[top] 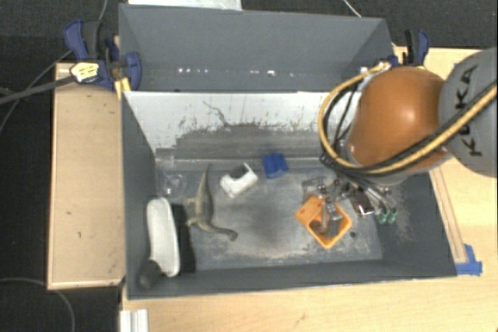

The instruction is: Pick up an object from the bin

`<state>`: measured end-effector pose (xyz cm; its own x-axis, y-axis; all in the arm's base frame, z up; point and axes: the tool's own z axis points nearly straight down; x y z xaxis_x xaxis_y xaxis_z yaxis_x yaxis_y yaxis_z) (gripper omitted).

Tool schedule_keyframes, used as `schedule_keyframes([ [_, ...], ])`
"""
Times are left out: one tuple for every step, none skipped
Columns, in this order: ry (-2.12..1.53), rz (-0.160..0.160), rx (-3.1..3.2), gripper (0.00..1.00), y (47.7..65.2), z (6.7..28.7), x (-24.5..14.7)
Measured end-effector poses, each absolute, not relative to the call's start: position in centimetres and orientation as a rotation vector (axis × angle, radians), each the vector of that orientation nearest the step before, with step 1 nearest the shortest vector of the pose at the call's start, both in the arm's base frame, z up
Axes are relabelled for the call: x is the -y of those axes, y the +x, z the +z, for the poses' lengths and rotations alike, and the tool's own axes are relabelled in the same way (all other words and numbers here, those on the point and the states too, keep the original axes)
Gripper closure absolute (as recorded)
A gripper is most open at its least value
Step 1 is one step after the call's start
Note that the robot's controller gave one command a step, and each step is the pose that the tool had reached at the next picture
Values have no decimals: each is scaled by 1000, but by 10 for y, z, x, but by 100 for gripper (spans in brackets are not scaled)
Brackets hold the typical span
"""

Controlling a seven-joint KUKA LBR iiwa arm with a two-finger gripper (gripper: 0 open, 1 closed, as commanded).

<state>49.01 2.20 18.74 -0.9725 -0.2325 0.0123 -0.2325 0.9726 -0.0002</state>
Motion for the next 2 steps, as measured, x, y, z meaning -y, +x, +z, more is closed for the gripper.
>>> schedule_keyframes([
  [378,1,3100,100,499,267,-24],
  [384,1,3101,100,500,282,-24],
])
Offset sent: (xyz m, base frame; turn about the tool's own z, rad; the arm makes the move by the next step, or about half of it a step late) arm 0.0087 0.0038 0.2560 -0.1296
